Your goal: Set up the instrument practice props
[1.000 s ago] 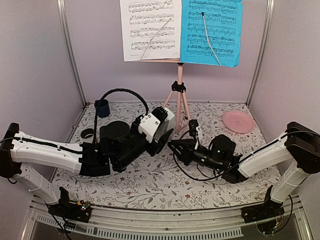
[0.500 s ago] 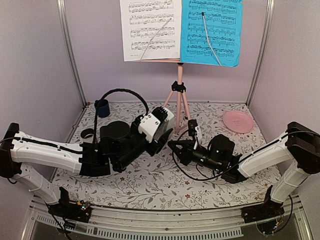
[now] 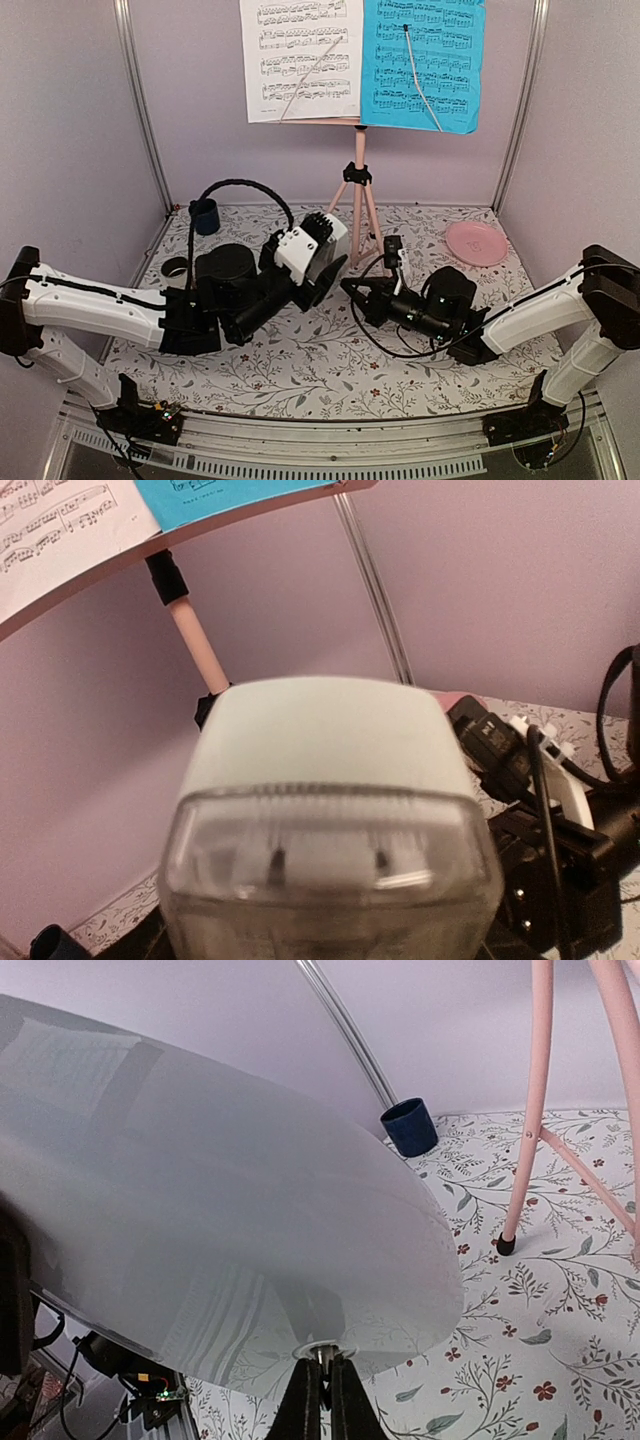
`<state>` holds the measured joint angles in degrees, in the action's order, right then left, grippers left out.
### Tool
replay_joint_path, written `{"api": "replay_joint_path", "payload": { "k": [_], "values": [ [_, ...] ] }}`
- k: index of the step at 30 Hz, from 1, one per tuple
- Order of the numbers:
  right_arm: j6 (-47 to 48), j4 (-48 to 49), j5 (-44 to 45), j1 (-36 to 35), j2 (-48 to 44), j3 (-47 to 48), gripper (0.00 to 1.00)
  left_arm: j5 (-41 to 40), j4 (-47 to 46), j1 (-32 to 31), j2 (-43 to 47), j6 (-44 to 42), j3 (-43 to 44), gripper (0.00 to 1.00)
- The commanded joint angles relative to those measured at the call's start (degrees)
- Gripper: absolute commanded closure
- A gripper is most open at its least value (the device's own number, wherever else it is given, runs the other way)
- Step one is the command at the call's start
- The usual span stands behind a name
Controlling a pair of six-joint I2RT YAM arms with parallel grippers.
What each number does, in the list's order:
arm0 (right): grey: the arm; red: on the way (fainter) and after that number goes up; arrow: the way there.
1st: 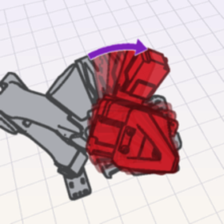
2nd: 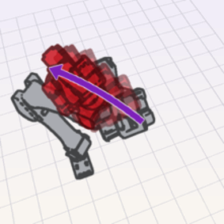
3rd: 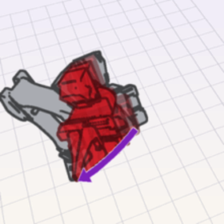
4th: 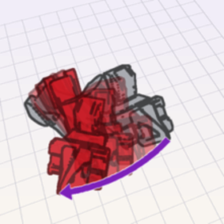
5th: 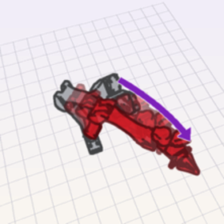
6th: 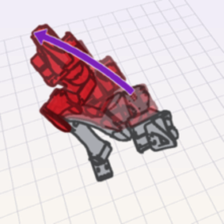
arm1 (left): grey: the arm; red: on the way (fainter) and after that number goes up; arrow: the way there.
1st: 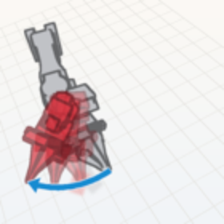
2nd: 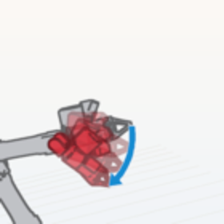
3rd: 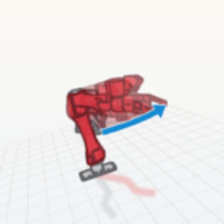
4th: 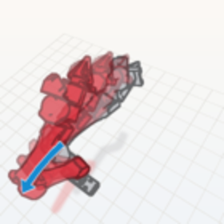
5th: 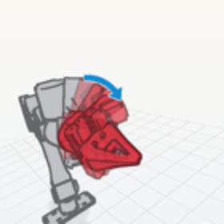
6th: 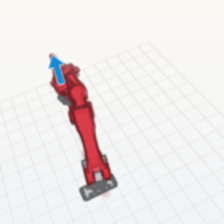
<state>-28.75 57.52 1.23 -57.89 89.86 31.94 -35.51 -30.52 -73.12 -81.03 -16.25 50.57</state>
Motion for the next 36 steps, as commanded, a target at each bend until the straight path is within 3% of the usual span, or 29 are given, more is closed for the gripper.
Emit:
{"api": "replay_joint_path", "payload": {
  "k": [1,12,20,25,27,32,36],
  "values": [
    [-7.9,6.8,0.9,3.5,-1.5,-1.7,1.00,4.2,-11.0,-1.2,2.9,-1.9,-1.2,0.93],
    [-22.5,19.3,-1.5,6.7,-0.3,-4.3,1.00,10.6,-25.3,-3.7,3.8,-8.8,-8.3,0.94],
    [-23.9,20.9,-2.3,6.9,0.4,-7.1,1.00,8.4,-21.0,-2.6,2.8,-5.1,-6.7,0.94],
    [-21.4,19.5,-10.3,7.0,1.5,-9.0,0.98,8.1,-14.1,1.3,1.1,1.9,-4.1,0.94],
    [-20.8,18.9,-11.8,7.0,1.4,-10.8,0.85,9.7,-13.1,3.1,0.4,5.2,-4.3,0.94],
    [-18.3,18.1,-13.2,7.0,-3.0,-15.8,0.41,15.4,-15.7,7.2,-1.1,12.5,-6.5,0.95],
    [-12.2,8.9,-12.1,6.9,-10.2,-17.5,0.27,20.5,-18.5,9.4,-4.4,15.1,-7.6,0.95]
  ]
}}
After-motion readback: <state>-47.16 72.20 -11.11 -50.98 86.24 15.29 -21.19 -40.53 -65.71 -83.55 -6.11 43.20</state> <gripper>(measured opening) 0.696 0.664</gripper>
